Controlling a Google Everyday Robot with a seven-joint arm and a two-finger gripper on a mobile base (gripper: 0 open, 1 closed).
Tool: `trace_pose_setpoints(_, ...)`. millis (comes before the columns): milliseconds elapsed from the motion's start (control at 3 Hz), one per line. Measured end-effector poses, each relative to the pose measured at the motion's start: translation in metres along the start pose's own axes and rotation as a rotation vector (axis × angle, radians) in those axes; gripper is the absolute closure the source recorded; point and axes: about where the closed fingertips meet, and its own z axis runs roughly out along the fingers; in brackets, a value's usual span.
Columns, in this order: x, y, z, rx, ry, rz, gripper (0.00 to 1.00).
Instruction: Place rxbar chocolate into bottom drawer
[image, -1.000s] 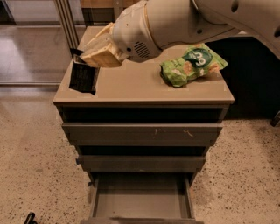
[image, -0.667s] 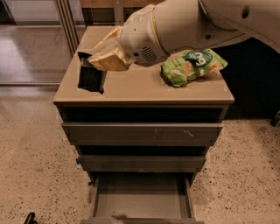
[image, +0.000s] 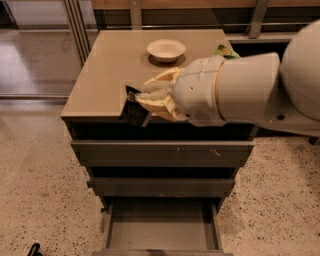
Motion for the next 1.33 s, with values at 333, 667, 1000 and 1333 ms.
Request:
trace_pose_setpoints(333, 0.036, 0.000, -0.015, 0.083, 0.001, 0.029, 1.00)
trace_pose_setpoints(667, 0.103, -0.009, 0.000, 0.129, -0.021, 0.133, 1.00)
trace_pose_setpoints(1000, 0.103, -0.009, 0.000, 0.129, -0.021, 0.133, 1.00)
trace_pose_setpoints(1333, 0.125, -0.004, 0.007, 0.156, -0.003, 0.168, 1.00)
